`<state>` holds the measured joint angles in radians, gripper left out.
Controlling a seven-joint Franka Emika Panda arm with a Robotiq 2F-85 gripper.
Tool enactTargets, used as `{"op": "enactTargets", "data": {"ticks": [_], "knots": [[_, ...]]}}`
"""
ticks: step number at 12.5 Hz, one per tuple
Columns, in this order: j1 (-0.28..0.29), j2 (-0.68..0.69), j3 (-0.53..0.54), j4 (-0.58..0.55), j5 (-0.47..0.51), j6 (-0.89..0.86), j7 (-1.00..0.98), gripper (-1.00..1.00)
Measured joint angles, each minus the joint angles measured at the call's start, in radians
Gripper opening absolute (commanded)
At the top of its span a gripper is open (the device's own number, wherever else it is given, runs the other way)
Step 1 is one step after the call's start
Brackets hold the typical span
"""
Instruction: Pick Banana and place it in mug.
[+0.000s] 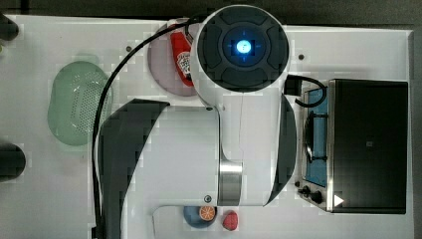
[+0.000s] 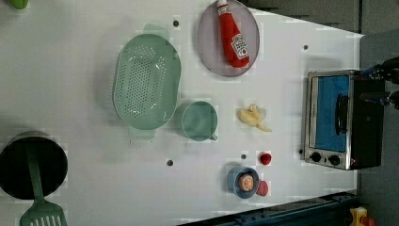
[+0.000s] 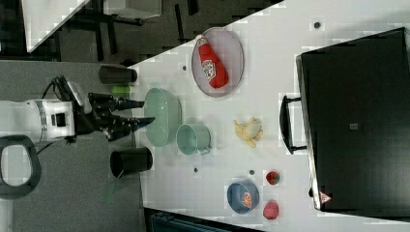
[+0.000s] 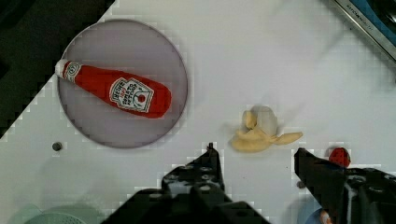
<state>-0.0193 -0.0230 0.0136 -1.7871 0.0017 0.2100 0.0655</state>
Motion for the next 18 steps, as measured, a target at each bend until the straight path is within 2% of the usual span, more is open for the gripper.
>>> {"op": "enactTargets", "data": {"ticks": [2, 3, 4, 7, 10, 12, 14, 18], "knots": [[-0.044, -0.148, 0.035, -0.152, 0.003, -0.103, -0.020, 0.68], [-0.058, -0.218, 0.040, -0.191, 0.023, -0.155, -0.021, 0.95], [-0.067, -0.264, 0.043, -0.203, 0.013, -0.168, -0.022, 1.00], [-0.084, -0.289, 0.053, -0.180, 0.009, -0.091, -0.023, 1.00], [-0.086, -0.252, 0.064, -0.279, -0.001, 0.016, -0.024, 1.00], [-0.071, -0.186, 0.042, -0.398, 0.034, 0.144, -0.045, 1.00], [-0.077, -0.098, 0.044, -0.506, 0.001, 0.311, -0.110, 1.00], [-0.080, 0.110, 0.045, -0.578, 0.027, 0.547, -0.273, 1.00]]}}
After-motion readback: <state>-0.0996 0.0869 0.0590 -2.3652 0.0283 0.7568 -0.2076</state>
